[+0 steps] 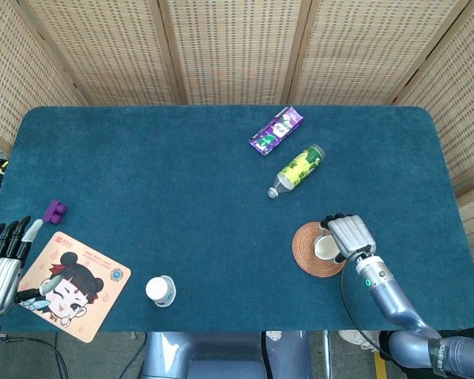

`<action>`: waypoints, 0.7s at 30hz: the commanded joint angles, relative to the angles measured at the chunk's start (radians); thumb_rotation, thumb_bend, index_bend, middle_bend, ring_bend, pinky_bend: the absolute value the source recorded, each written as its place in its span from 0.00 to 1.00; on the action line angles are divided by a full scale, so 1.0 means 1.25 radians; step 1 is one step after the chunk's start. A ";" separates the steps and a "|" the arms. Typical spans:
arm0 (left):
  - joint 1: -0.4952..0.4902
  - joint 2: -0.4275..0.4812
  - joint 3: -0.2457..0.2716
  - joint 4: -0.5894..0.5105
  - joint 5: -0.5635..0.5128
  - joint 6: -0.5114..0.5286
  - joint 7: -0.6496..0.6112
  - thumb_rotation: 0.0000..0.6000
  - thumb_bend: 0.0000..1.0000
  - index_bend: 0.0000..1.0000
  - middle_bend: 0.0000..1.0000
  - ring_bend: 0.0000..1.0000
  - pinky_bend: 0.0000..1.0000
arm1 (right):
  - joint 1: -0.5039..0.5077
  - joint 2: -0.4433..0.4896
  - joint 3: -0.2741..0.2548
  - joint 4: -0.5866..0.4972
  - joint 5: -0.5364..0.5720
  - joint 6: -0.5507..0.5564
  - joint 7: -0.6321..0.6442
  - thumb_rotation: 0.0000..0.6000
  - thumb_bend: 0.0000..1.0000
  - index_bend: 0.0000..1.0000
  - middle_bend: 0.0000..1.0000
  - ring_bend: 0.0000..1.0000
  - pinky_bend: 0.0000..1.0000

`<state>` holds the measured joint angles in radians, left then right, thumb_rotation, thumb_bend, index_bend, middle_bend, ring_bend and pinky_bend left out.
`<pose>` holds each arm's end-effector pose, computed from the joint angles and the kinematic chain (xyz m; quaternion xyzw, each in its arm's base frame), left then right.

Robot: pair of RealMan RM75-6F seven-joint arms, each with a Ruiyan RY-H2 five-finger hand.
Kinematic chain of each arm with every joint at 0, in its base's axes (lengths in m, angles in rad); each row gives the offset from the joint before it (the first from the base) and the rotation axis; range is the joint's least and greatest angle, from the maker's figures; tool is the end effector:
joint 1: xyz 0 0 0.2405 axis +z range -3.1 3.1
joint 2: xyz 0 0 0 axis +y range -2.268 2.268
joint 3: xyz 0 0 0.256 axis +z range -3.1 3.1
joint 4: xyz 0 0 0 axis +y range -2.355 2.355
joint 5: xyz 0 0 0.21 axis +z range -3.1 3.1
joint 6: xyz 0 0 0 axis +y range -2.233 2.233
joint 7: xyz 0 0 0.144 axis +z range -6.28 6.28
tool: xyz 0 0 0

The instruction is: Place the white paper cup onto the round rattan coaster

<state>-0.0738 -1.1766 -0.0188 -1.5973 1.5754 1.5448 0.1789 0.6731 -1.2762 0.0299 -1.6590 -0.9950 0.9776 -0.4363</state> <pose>-0.2998 0.1705 0.1417 -0.6318 -0.3242 -0.3680 0.6002 -0.2192 -0.3141 0.0468 0.7542 -0.3852 0.2493 0.4697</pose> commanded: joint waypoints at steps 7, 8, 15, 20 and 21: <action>0.000 0.000 0.000 -0.003 -0.001 -0.001 0.004 0.00 0.09 0.00 0.00 0.00 0.00 | 0.001 -0.016 0.007 0.011 -0.021 -0.019 0.016 1.00 0.03 0.44 0.31 0.29 0.39; 0.000 0.000 0.000 -0.002 -0.001 -0.001 0.004 0.00 0.09 0.00 0.00 0.00 0.00 | 0.002 -0.017 0.008 0.011 -0.020 -0.020 0.014 1.00 0.03 0.44 0.31 0.29 0.39; -0.001 0.000 -0.002 0.000 -0.004 -0.003 0.000 0.00 0.08 0.00 0.00 0.00 0.00 | 0.008 -0.030 0.011 0.025 -0.006 -0.027 -0.006 1.00 0.03 0.40 0.21 0.18 0.39; -0.001 0.000 -0.001 0.000 -0.003 -0.003 0.001 0.00 0.08 0.00 0.00 0.00 0.00 | 0.006 -0.033 0.012 0.032 -0.002 -0.019 -0.023 1.00 0.03 0.34 0.11 0.09 0.38; -0.001 0.000 -0.001 -0.001 -0.003 -0.002 0.002 0.00 0.08 0.00 0.00 0.00 0.00 | 0.006 -0.033 0.011 0.032 0.000 -0.017 -0.028 1.00 0.03 0.33 0.10 0.07 0.36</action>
<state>-0.0749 -1.1769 -0.0205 -1.5980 1.5721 1.5417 0.1813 0.6814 -1.3170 0.0447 -1.6197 -0.9970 0.9535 -0.4658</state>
